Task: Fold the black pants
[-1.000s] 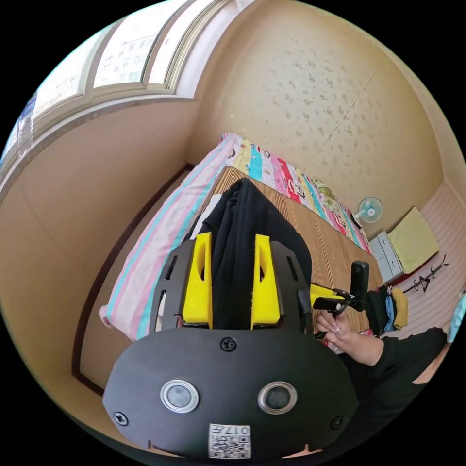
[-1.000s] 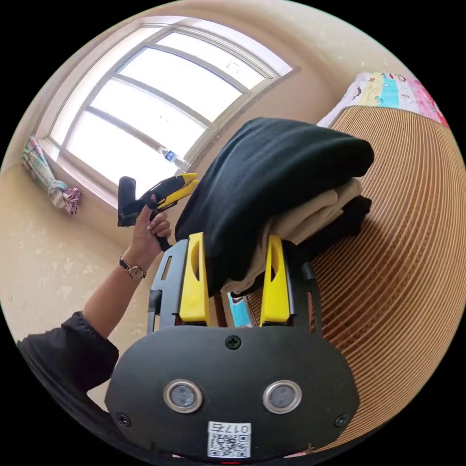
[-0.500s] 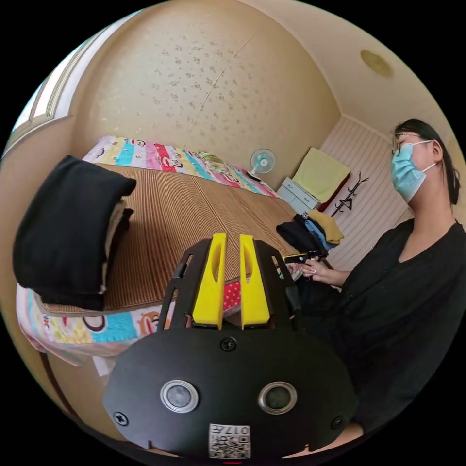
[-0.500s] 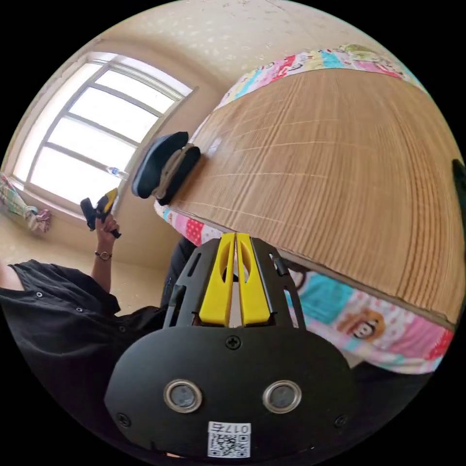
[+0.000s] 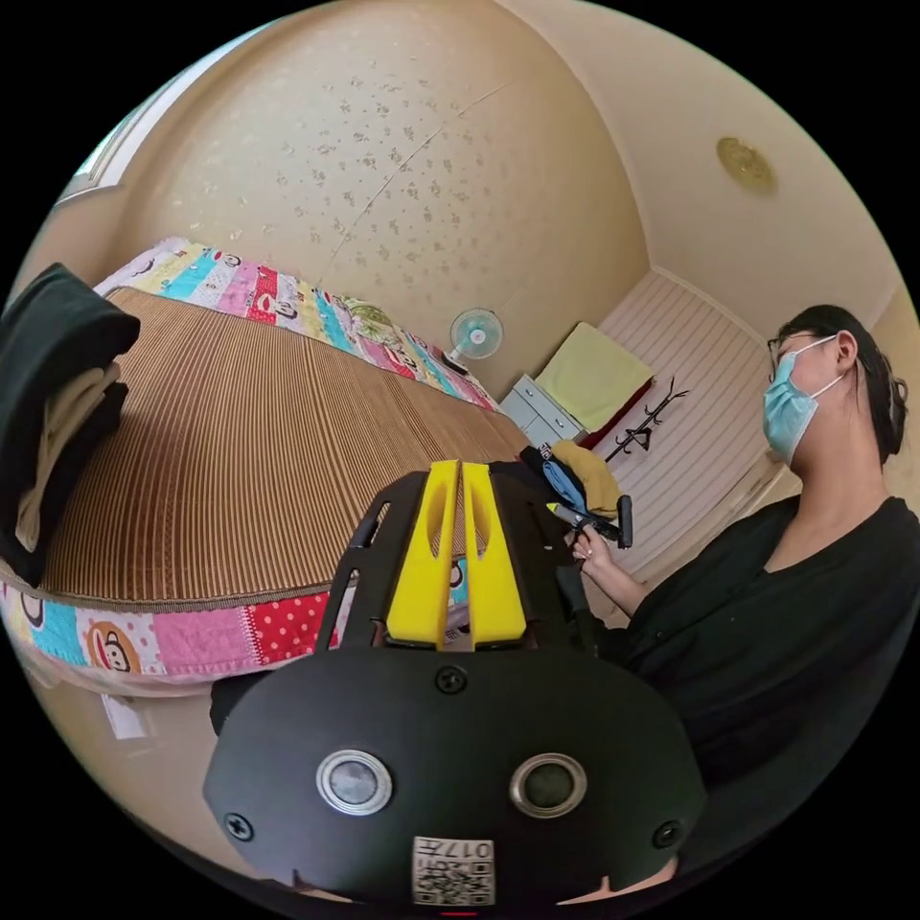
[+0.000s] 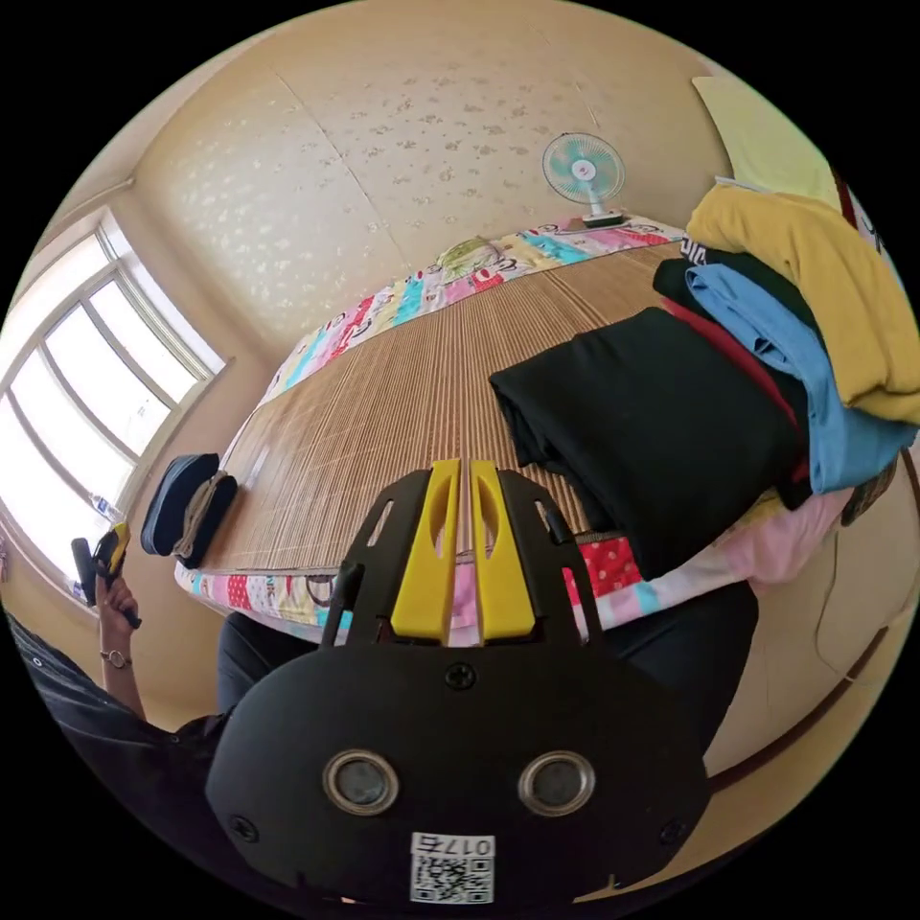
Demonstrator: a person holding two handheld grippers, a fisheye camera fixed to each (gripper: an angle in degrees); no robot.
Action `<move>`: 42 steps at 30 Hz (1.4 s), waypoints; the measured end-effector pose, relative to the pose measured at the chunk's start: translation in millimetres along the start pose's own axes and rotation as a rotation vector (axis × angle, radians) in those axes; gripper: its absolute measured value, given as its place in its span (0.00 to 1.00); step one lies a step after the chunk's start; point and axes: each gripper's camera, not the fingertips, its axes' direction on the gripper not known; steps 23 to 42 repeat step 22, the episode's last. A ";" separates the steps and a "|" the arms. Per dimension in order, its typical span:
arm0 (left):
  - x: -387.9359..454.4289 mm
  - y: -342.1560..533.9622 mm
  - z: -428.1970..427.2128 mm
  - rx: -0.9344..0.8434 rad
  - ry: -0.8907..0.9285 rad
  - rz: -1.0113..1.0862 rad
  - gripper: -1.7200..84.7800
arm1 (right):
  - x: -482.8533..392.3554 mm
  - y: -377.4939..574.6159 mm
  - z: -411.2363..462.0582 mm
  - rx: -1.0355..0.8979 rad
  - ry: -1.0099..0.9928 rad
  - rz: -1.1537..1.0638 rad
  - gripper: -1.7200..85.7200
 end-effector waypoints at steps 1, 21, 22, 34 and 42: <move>9.3 3.8 4.6 -0.004 -0.026 -0.015 0.01 | 7.5 -12.2 -16.2 0.051 0.037 -0.001 0.05; 92.9 -13.4 130.5 -0.166 0.179 0.162 0.03 | 164.4 -57.4 -232.9 0.454 0.359 0.374 0.09; 95.2 -13.8 137.4 -0.203 0.216 0.179 0.04 | 138.3 -51.0 -242.6 0.524 0.355 0.309 0.08; 95.2 -13.8 137.4 -0.203 0.216 0.179 0.04 | 138.3 -51.0 -242.6 0.524 0.355 0.309 0.08; 95.2 -13.8 137.4 -0.203 0.216 0.179 0.04 | 138.3 -51.0 -242.6 0.524 0.355 0.309 0.08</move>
